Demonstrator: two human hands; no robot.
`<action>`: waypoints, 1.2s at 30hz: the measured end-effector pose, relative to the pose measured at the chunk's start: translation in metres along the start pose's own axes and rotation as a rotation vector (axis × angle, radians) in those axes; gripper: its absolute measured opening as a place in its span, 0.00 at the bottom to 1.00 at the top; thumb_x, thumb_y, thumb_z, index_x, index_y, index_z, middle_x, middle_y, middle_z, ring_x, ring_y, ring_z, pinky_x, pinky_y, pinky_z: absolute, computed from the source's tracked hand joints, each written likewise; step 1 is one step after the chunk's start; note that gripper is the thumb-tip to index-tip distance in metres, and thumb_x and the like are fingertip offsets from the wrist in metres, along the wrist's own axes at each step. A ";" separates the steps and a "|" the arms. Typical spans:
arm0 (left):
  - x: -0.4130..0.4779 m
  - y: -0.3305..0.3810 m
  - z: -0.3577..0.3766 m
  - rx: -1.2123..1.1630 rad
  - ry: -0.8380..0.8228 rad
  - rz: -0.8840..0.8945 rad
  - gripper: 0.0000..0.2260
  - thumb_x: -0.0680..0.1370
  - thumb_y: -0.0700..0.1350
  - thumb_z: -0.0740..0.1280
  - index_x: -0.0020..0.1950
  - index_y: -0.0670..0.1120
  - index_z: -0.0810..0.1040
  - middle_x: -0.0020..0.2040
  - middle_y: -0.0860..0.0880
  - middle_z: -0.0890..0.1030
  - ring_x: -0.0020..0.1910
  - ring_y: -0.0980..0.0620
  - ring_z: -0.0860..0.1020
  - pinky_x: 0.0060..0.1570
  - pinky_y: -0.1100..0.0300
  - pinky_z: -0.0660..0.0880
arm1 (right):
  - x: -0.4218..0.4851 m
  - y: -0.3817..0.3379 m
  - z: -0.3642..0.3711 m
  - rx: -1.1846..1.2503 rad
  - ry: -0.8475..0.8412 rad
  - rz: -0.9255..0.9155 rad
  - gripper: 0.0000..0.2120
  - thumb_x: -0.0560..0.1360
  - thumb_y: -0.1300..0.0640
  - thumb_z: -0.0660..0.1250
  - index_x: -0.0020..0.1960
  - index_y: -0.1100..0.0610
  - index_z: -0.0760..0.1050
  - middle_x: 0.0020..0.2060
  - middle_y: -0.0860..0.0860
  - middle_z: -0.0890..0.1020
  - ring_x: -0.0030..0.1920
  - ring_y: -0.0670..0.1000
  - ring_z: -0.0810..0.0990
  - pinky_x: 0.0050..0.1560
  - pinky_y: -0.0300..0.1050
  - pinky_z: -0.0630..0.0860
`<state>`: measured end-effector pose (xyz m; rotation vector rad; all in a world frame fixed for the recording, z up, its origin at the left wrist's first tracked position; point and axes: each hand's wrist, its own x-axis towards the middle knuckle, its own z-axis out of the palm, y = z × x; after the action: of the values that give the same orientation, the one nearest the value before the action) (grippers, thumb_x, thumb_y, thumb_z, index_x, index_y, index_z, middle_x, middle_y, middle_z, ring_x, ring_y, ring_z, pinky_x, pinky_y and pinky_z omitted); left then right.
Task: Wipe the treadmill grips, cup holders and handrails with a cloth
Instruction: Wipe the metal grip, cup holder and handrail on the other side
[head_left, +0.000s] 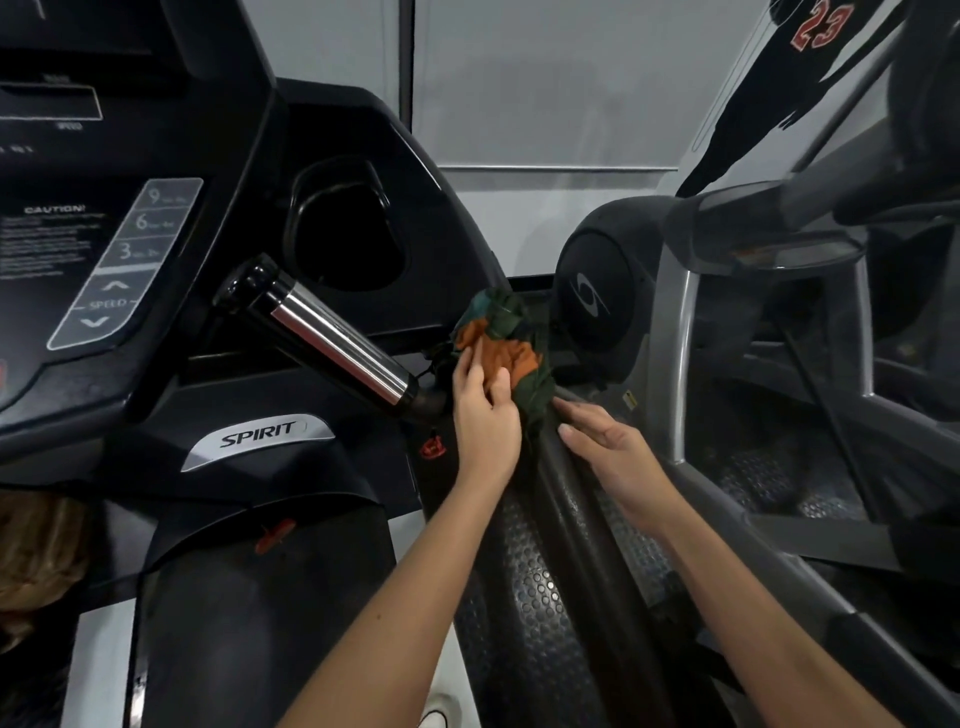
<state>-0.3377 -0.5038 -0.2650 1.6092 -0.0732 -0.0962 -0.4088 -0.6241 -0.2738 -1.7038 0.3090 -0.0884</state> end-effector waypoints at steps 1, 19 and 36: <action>-0.001 -0.002 0.001 -0.034 0.000 -0.006 0.19 0.82 0.41 0.55 0.73 0.43 0.63 0.74 0.49 0.61 0.71 0.54 0.62 0.64 0.71 0.56 | 0.000 0.001 0.000 -0.001 0.004 -0.001 0.16 0.76 0.63 0.63 0.63 0.52 0.71 0.58 0.44 0.75 0.53 0.30 0.75 0.50 0.24 0.70; -0.049 -0.029 -0.027 -0.377 -0.091 -0.195 0.10 0.75 0.42 0.68 0.56 0.49 0.80 0.55 0.48 0.82 0.58 0.51 0.78 0.61 0.55 0.72 | 0.002 0.004 -0.002 0.047 -0.007 0.011 0.16 0.76 0.62 0.63 0.62 0.52 0.74 0.58 0.46 0.77 0.61 0.45 0.76 0.63 0.40 0.70; -0.054 -0.019 -0.023 -0.326 -0.042 -0.210 0.11 0.76 0.42 0.67 0.58 0.48 0.79 0.55 0.51 0.81 0.57 0.56 0.78 0.58 0.62 0.74 | 0.000 0.004 -0.001 0.049 0.002 0.018 0.15 0.76 0.62 0.63 0.59 0.49 0.75 0.57 0.43 0.77 0.60 0.44 0.76 0.60 0.37 0.71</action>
<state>-0.3895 -0.4748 -0.2824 1.2846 0.0762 -0.2904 -0.4092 -0.6254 -0.2775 -1.6518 0.3212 -0.0837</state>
